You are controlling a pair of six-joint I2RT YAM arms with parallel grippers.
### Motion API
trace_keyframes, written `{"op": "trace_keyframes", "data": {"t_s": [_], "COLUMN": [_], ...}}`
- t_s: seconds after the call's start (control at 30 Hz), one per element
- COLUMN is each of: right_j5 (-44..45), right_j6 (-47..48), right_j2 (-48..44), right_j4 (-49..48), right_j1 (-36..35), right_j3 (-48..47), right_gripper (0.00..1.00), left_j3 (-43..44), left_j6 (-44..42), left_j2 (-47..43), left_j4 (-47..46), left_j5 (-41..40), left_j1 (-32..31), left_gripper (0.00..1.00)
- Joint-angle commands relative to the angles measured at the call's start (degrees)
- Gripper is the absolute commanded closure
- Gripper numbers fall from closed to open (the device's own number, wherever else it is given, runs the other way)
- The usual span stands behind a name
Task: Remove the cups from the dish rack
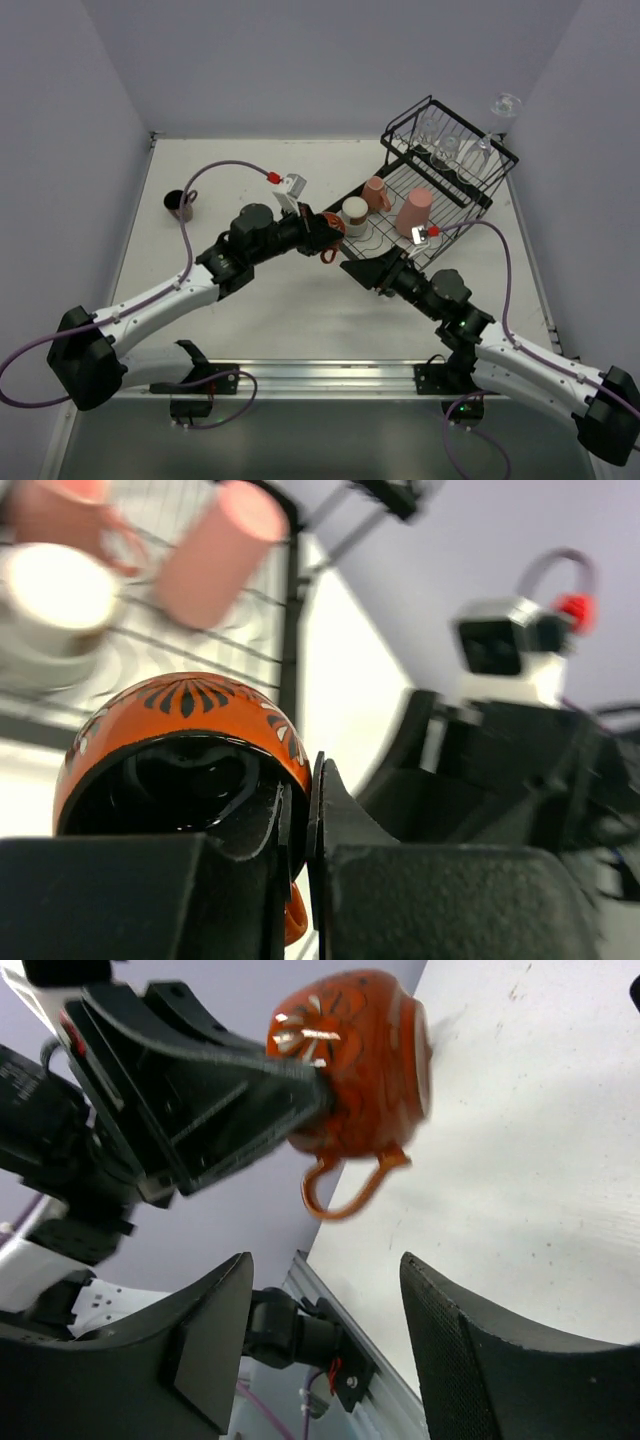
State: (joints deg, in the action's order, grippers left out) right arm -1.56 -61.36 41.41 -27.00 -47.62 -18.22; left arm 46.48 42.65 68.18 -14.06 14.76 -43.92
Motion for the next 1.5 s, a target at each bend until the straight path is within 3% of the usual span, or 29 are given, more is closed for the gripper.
{"op": "trace_keyframes", "data": {"t_s": [0.0, 0.17, 0.37, 0.47, 0.8, 1.0, 1.47], "right_j5": [-1.2, -0.6, -1.6, -2.5, -4.3, -4.5, -2.9], "right_j6": [3.5, 9.3, 14.2, 15.2, 15.9, 17.5, 17.1], "right_j2": [-1.9, -2.6, -2.6, -3.1, -6.4, -4.0, -1.1], "right_j4": [5.5, 14.6, 19.2, 20.9, 23.7, 24.9, 26.3], "right_j1": [-0.2, -0.2, -0.3, -0.2, -0.4, -0.3, -0.3], "right_j3": [-2.0, -6.1, -7.5, -7.7, -5.3, -7.1, -8.7], "right_gripper": [0.36, 0.35, 0.34, 0.34, 0.34, 0.34, 0.32], "left_j3": [10.4, 23.2, 35.3, 39.4, 52.7, 49.1, 43.8], "left_j6": [-12.1, -20.0, -26.6, -28.9, -31.6, -31.4, -32.2], "left_j2": [-1.5, 5.5, 23.0, 28.7, 44.1, 45.9, 48.8], "left_j4": [20.3, 41.8, 55.7, 58.2, 59.0, 52.5, 43.4], "left_j5": [-17.4, -26.2, -32.5, -34.0, -28.7, -19.1, -7.4], "left_j1": [0.3, 5.5, 14.8, 17.6, 27.6, 34.0, 39.7], "left_gripper": [1.0, 1.0, 1.0, 1.0, 1.0, 1.0, 1.0]}}
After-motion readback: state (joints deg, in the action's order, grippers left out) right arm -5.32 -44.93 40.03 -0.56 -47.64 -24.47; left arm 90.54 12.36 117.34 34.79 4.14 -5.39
